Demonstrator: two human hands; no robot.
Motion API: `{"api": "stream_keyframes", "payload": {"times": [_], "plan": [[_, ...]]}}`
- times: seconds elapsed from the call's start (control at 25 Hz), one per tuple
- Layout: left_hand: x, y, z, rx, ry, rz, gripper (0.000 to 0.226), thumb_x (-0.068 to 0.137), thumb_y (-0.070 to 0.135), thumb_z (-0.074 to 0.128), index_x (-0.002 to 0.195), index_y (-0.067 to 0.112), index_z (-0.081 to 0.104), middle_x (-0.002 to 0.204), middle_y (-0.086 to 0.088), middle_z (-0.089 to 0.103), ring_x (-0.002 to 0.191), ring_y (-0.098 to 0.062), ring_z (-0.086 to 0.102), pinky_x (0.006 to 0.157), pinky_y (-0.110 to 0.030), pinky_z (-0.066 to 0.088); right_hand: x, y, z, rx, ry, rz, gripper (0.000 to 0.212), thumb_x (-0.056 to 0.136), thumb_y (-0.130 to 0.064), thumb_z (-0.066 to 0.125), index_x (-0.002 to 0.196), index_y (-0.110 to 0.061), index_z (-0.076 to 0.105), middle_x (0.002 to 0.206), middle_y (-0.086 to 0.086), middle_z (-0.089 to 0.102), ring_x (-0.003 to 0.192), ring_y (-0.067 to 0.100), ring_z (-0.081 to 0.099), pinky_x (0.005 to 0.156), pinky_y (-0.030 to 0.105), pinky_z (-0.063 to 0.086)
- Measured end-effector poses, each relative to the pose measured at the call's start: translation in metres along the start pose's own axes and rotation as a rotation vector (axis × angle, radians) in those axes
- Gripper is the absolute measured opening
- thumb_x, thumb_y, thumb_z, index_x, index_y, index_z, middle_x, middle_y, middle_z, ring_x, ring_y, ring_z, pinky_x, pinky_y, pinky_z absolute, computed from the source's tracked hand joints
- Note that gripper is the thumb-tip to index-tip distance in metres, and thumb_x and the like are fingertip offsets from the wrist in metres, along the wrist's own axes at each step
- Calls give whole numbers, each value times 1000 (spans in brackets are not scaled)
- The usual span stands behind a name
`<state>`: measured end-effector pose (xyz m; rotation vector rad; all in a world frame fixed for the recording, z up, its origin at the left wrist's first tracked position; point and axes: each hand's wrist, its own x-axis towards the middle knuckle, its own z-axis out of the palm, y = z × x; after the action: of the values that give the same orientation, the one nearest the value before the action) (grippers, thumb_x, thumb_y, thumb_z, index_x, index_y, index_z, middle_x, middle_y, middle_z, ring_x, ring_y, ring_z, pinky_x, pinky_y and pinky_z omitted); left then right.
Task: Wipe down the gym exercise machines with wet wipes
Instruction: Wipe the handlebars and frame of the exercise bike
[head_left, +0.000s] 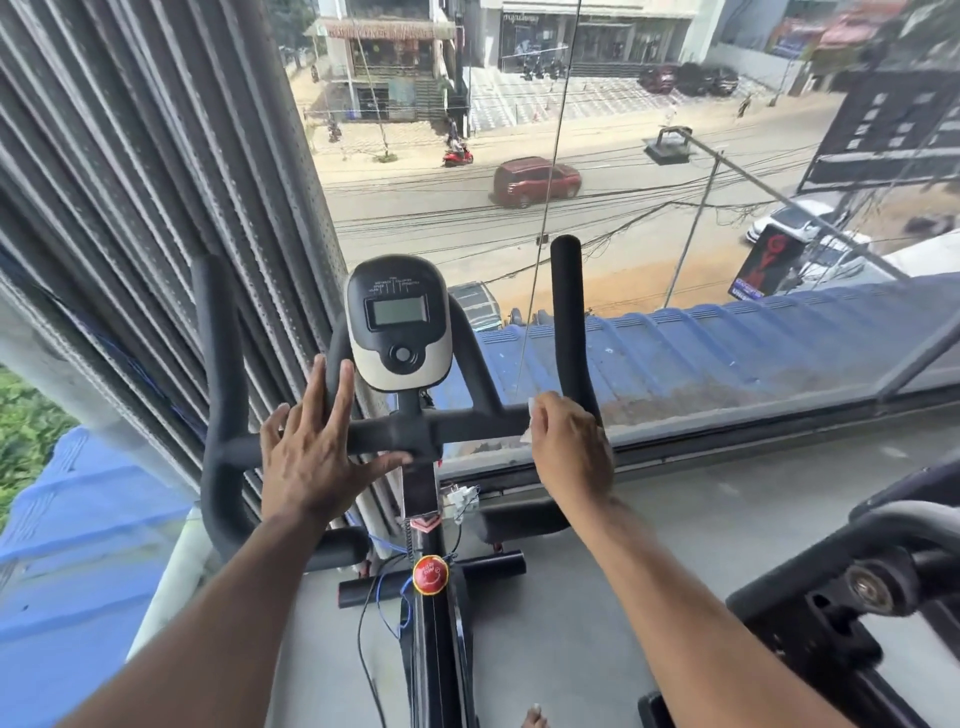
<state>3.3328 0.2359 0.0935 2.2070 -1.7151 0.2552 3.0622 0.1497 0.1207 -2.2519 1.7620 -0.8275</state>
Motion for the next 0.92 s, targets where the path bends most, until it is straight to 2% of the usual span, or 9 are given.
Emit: {"api": "stream_keyframes", "payload": {"times": [0.08, 0.16, 0.28, 0.36, 0.48, 0.64, 0.76, 0.84, 0.92], "plan": [[0, 0, 0, -4, -8, -5, 127, 68, 104, 31, 166, 33, -9, 176, -4, -1, 149, -36, 38, 120, -57, 29, -1, 9, -8, -74, -29, -56, 26, 108, -28, 44, 104, -16, 66, 92, 2, 71, 80, 27, 68, 61, 29, 40], [1, 0, -1, 1, -12, -6, 127, 68, 103, 32, 166, 33, -10, 176, -5, -1, 149, -37, 39, 120, -56, 29, 6, 24, -19, -138, -23, 15, 27, 108, -27, 43, 110, -18, 69, 98, 4, 72, 85, 28, 68, 64, 31, 42], [0, 0, 0, -2, -8, -6, 127, 68, 102, 32, 167, 31, -5, 176, -6, 2, 148, -38, 39, 118, -57, 30, 4, 5, -8, -88, -15, 76, 23, 107, -22, 44, 105, -15, 66, 95, 4, 70, 84, 28, 68, 63, 30, 40], [0, 1, -1, 0, -14, -8, 128, 67, 103, 30, 167, 31, -4, 176, -7, 2, 148, -39, 39, 118, -57, 29, -10, -15, 7, -25, -47, -37, 20, 106, -23, 44, 107, -16, 63, 97, 2, 70, 82, 26, 70, 62, 30, 46], [1, 0, -2, -2, -37, -13, 127, 67, 104, 27, 167, 31, -3, 175, -8, 4, 146, -40, 41, 118, -56, 28, -11, -5, 2, -80, -84, -162, 25, 106, -24, 45, 126, -19, 61, 109, 0, 71, 86, 26, 73, 69, 32, 55], [0, 0, -1, 2, -48, -24, 127, 66, 105, 25, 166, 31, 0, 174, -12, 9, 145, -41, 42, 116, -56, 28, -2, 25, -13, -171, -42, 17, 28, 106, -22, 44, 129, -19, 60, 111, 2, 69, 92, 26, 70, 70, 32, 50], [2, 0, -1, 7, -54, -23, 127, 66, 105, 24, 166, 30, 1, 174, -12, 10, 146, -39, 41, 116, -55, 28, -8, -1, 3, -60, 4, 57, 23, 106, -19, 44, 122, -16, 60, 107, 2, 68, 90, 25, 70, 66, 31, 49], [1, 0, -2, 4, -55, -20, 127, 66, 106, 22, 166, 29, 2, 174, -12, 14, 146, -39, 40, 117, -55, 29, -20, -28, 17, 25, -27, -22, 25, 106, -18, 45, 127, -12, 58, 110, 3, 70, 90, 23, 72, 69, 34, 56], [1, 1, -4, -5, -51, -22, 128, 66, 106, 21, 166, 28, 5, 172, -12, 18, 146, -38, 41, 116, -55, 29, -22, -32, 17, 42, -37, -83, 27, 107, -20, 44, 129, -12, 58, 112, 3, 72, 92, 23, 73, 72, 34, 58]]}}
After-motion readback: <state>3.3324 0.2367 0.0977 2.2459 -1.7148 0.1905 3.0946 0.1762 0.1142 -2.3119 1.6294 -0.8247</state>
